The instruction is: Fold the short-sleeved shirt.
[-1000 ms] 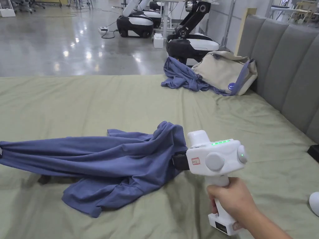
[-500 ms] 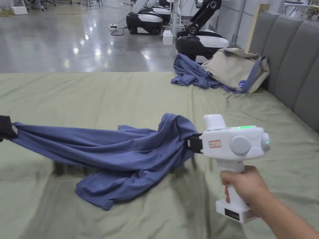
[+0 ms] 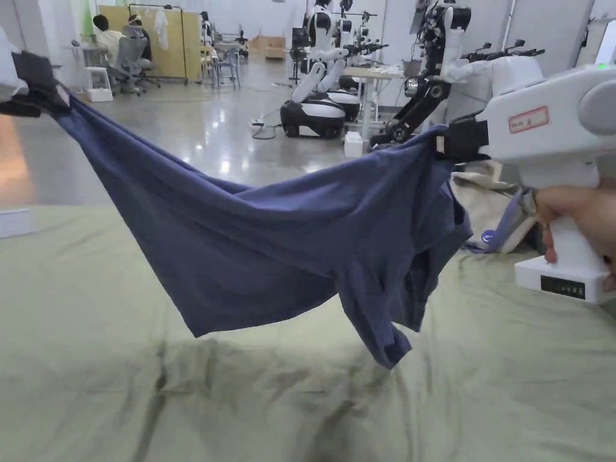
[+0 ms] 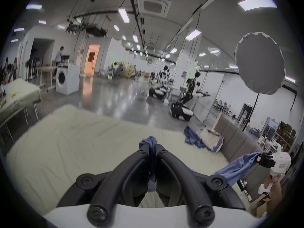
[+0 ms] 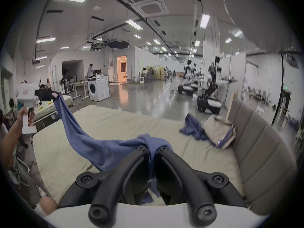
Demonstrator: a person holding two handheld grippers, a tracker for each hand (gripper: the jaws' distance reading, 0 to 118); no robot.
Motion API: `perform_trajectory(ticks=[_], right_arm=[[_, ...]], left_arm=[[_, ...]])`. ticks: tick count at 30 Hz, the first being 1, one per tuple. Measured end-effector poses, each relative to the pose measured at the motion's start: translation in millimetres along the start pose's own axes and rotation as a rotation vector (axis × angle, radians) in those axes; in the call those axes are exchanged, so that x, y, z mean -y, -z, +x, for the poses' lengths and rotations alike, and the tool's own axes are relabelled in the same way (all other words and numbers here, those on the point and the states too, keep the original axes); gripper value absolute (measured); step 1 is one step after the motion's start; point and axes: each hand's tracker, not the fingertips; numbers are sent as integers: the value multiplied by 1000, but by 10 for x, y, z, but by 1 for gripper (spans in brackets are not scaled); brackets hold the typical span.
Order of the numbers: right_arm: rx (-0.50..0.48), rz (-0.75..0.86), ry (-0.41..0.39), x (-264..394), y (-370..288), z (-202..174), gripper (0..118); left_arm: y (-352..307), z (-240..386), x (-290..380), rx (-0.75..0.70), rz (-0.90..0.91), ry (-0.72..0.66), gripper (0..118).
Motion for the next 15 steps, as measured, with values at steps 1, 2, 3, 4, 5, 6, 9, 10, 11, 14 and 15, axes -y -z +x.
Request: perform_trajectory(ticks=[1,2,3,4,5,6,9,10,11,14,15], right_arm=[[-5,9,5,-173,-111,-7,8],[7,33,-2,-362,-229,-27,8],[15,52,-17,-548,-333,-33,8],[25,74,-28,-697,-424,-46,8],[44,96,-34,-853,-527,-67,8],[31,92,-32,-992,-608,-79,8],[50,122,-65,-1270,-774,-160,8],[48,130,-64,-1330,-824,-187,8],[40,134,-65,-1369,-830,-185,8],[44,140,-55,-1447,-835,-225,8],[49,135,-49,-1457,-753,-173,8]], left_arm=[[-101,53,-163,1,20,17,7],[-166,102,-339,-2,45,28,7],[-267,156,-503,-4,70,28,7],[-342,199,-631,-5,84,30,7],[-426,248,-765,-9,93,31,7],[-482,270,-899,-8,114,37,7],[-668,348,-1152,-5,160,27,7],[-699,349,-1207,3,175,17,7],[-729,363,-1256,8,181,14,7],[-754,399,-1315,11,185,24,7],[-730,406,-1321,5,182,31,8]])
